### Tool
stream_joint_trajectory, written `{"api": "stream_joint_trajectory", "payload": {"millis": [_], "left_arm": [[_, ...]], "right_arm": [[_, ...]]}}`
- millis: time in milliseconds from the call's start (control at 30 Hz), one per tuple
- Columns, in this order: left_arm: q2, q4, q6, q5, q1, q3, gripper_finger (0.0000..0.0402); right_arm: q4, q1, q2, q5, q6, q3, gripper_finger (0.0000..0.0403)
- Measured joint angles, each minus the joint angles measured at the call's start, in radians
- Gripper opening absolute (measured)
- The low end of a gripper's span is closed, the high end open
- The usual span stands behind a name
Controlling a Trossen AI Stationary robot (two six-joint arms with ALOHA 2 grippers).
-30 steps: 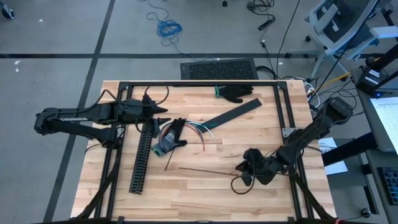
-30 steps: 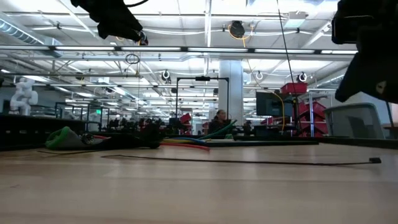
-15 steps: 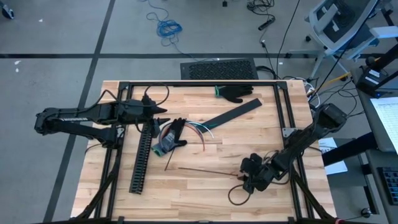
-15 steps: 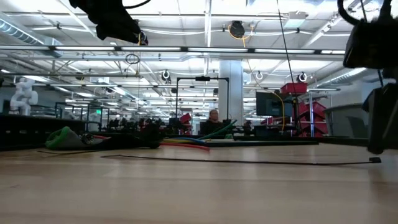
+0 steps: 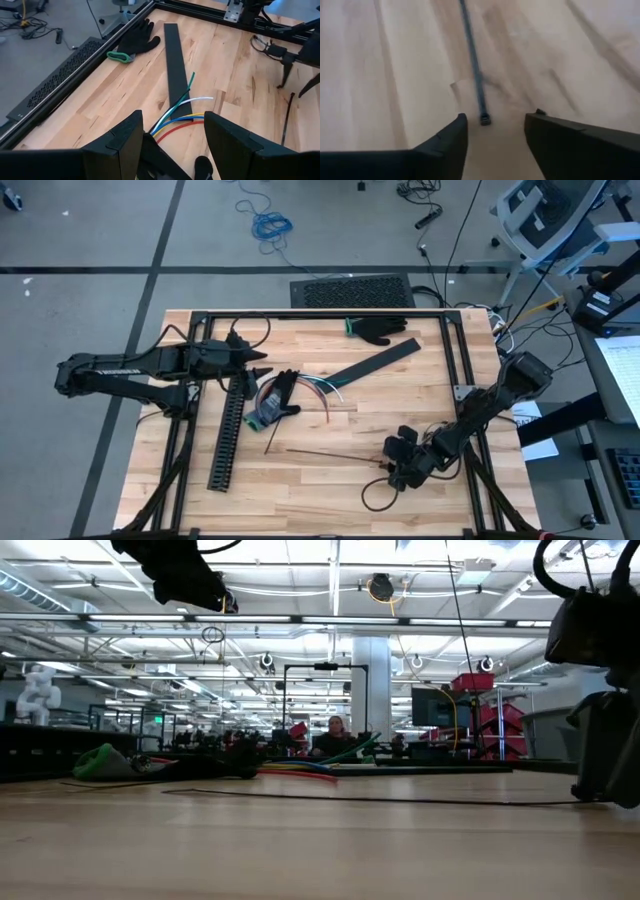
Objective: Ziptie cables
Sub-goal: Wrap the cable wires with the black zip tie
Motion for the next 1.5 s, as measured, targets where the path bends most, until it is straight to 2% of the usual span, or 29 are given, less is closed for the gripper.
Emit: {"api": "stream_joint_trajectory", "payload": {"millis": [133,333,533,700,867,1267,1367,1500], "left_arm": [[0.000,0.000,0.000,-0.010,0.000,0.000,0.0205],[0.000,-0.004,0.001,-0.012,0.000,0.000,0.0205],[0.000,-0.017,0.001,-0.013,0.000,0.000,0.0205],[0.000,-0.027,0.001,-0.013,0.000,0.000,0.0205],[0.000,-0.027,0.002,-0.013,0.000,0.000,0.0205],[0.000,-0.024,0.002,-0.013,0.000,0.000,0.0205],[0.000,-0.025,0.002,-0.013,0.000,0.000,0.0205],[0.000,-0.025,0.002,-0.013,0.000,0.000,0.0205]], "right_arm": [[0.044,-0.001,0.049,0.004,-0.004,0.001,0.0128],[0.086,-0.004,0.085,-0.005,-0.002,0.002,0.0091],[0.091,-0.003,0.085,-0.036,0.012,0.003,0.0015],[0.099,-0.003,0.076,-0.046,0.070,0.002,0.0002],[0.072,-0.024,0.014,-0.061,0.098,-0.006,0.0001],[0.048,-0.146,-0.187,0.014,-0.055,0.006,0.0001],[0.018,-0.163,-0.229,-0.011,-0.071,0.016,0.0001],[-0.102,-0.128,-0.234,-0.105,-0.029,0.015,0.0001]]}}
